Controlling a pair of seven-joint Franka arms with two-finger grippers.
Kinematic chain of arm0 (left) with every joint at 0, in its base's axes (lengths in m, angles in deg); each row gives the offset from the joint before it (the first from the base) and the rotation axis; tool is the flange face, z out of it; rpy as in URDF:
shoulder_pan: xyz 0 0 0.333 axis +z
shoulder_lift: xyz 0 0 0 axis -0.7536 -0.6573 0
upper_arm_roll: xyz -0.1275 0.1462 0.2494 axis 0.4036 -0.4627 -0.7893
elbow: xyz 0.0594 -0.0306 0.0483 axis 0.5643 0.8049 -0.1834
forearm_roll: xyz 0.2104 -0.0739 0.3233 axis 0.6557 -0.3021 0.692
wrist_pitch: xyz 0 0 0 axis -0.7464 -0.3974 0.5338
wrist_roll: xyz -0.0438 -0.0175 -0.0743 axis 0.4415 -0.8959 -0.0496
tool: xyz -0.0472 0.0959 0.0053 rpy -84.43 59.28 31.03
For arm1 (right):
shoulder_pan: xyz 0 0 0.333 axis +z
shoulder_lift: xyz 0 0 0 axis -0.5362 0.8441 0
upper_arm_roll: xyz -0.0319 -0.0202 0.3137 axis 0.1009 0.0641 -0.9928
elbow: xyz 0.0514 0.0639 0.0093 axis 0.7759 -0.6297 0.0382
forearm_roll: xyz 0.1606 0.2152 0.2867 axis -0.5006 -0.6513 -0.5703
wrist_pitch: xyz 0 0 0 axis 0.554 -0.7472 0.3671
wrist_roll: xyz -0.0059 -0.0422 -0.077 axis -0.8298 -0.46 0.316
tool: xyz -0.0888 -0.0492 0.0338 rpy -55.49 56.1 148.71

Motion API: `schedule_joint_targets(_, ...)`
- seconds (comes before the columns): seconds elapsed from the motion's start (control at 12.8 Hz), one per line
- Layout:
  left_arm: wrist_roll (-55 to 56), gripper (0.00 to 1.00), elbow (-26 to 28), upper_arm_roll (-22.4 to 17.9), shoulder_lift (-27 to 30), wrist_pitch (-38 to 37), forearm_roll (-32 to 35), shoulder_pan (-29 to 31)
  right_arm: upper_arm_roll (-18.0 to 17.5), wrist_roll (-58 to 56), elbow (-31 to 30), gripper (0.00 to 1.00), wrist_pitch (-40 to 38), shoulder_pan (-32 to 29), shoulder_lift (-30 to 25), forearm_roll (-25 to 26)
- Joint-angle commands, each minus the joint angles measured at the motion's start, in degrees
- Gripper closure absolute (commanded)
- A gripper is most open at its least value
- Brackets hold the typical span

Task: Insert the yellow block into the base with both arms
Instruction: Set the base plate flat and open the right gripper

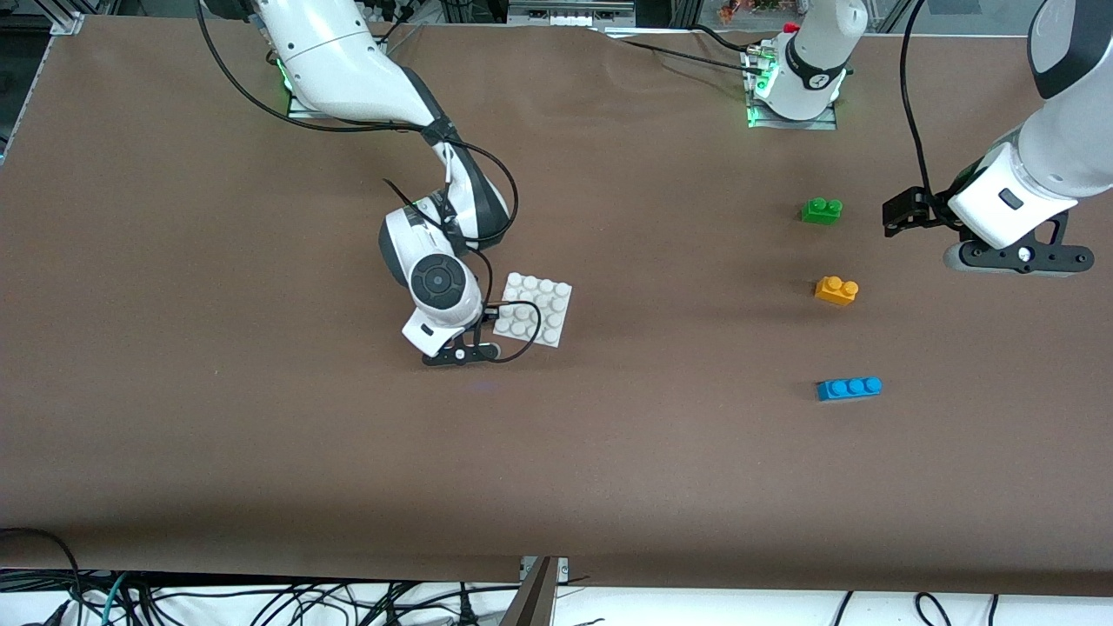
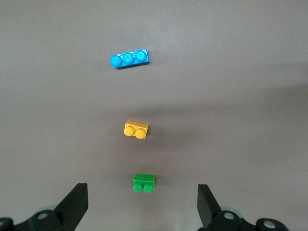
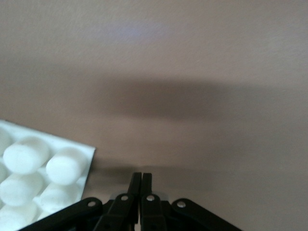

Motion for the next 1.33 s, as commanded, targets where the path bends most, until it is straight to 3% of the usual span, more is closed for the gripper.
schedule_joint_targets(0.0,0.2,0.0,-1.8,0.2,-0.7,-1.4,1.6,-0.1,-0.1,1.8,-0.1,0.95,0.2,1.0,0.5,0.4)
schedule_joint_targets(0.78,0.1,0.0,-1.8,0.1,-0.7,-1.4,1.6,0.0,-0.5,6.7,1.2,0.95,5.1,1.7,2.0,-0.8)
schedule_joint_targets(1.25,0.1,0.0,-1.8,0.0,-0.8,-1.4,1.6,0.1,-2.9,11.0,1.4,0.95,8.7,1.6,2.2,-1.4)
